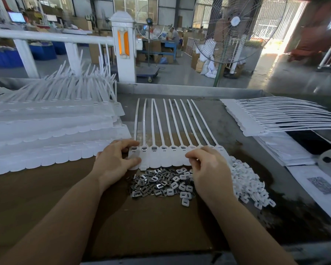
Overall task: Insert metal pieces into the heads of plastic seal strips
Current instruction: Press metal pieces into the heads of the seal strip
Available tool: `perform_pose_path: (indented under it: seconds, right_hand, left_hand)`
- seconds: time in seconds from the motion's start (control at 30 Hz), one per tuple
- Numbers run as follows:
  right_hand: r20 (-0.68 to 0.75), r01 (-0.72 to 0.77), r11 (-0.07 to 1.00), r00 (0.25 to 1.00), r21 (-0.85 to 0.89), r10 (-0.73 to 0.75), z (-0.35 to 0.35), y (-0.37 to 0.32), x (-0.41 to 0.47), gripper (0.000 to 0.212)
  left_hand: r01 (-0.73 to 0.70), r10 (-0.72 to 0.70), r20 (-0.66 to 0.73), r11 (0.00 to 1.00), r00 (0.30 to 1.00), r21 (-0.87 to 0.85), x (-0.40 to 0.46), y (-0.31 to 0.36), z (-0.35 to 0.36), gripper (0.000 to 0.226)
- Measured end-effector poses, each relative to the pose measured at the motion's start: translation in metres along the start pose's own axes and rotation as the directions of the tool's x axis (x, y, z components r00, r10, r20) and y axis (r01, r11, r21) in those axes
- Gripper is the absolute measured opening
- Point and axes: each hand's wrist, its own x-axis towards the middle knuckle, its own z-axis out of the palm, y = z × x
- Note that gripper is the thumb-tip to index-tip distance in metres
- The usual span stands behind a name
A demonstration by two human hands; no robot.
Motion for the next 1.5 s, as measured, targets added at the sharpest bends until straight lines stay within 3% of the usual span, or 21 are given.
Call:
perform_pose_path:
  seconds: [0.37,0.63,1.0,1.2,1.37,1.5]
  right_hand:
    - [0.006,0.18,0.912,0.981,-0.369,-0.192,0.003,0.004,-0.006,0.024]
    - [0.007,0.114,0.874,0.992,-0.472,-0.126,0.006,0.009,0.002,0.021]
    - [-0.114,0.14,0.927,0.975,-0.348,-0.19,0.004,0.009,0.001,0.02]
    - [-0.097,0.135,0.933,0.98,-0.333,-0.176,0.003,0.009,0.0,0.023]
    - [-0.072,0.099,0.969,0.99,-0.227,-0.118,0.002,0.006,0.001,0.013]
    - [-0.004,-0.016,0.996,1.0,-0.089,0.016,-0.006,0.006,0.008,0.01]
  left_hand:
    - [-0.003,0.003,-0.001,1.0,1.0,0.007,0.0,0.0,0.0,0.035]
    - [-0.002,0.002,0.001,1.0,1.0,0.002,-0.001,0.002,0.0,0.035]
    - [-0.029,0.031,-0.062,0.999,0.998,0.022,-0.002,0.005,0.0,0.031]
    - [-0.079,0.091,-0.18,0.994,0.979,0.075,-0.005,0.011,0.002,0.014]
    - [-0.133,0.155,-0.206,0.984,0.966,0.114,-0.005,0.02,0.005,0.01]
    - [-0.186,0.195,-0.106,0.979,0.975,0.085,-0.01,0.04,0.01,0.01]
